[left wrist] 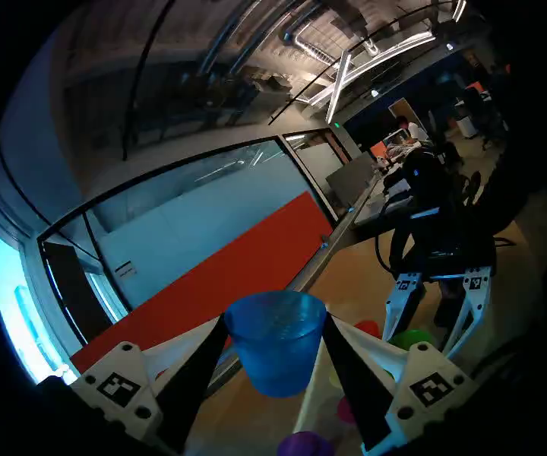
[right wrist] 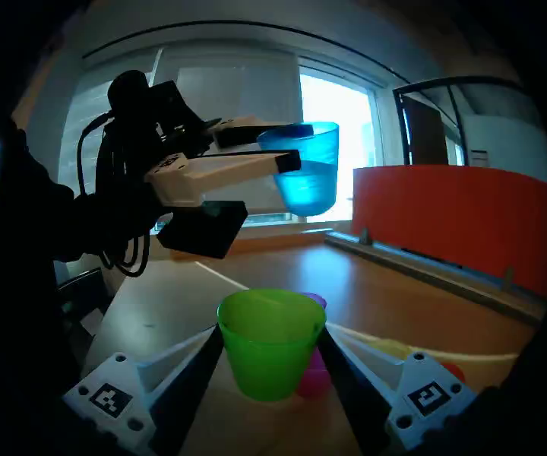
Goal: Pour water
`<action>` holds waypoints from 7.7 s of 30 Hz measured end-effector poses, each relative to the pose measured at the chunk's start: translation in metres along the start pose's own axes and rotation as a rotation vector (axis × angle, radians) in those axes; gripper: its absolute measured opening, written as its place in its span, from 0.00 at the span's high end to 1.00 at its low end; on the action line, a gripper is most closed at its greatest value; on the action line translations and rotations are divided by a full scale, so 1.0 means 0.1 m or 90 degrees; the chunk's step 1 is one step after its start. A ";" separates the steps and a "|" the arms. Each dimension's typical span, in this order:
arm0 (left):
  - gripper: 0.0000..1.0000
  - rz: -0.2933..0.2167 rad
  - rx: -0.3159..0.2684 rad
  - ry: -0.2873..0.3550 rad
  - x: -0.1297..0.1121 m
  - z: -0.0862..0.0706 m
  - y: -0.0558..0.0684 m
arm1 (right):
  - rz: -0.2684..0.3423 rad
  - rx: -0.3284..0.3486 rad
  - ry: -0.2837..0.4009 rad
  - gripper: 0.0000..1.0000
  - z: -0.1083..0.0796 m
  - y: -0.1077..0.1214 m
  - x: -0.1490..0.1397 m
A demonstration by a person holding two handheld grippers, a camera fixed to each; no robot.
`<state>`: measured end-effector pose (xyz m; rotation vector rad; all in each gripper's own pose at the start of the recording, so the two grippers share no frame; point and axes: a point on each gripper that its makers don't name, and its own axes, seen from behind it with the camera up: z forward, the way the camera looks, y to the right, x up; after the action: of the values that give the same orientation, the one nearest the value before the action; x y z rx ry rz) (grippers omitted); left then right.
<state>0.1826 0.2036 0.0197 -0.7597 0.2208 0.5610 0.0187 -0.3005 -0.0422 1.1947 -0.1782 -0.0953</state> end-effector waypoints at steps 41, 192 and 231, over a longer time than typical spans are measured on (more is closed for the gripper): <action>0.13 0.128 -0.008 -0.014 -0.05 -0.09 0.16 | -0.005 0.007 0.001 0.10 0.03 0.00 0.01; 0.13 0.352 -0.020 -0.002 0.01 0.03 0.36 | -0.028 0.003 0.025 0.10 -0.01 0.02 0.16; 0.13 0.388 -0.026 0.002 0.03 0.00 0.41 | -0.035 0.002 0.025 0.10 -0.01 0.03 0.16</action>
<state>0.1628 0.2287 -0.0054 -0.7295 0.4518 1.1433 0.0344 -0.3011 -0.0389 1.2042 -0.1118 -0.1200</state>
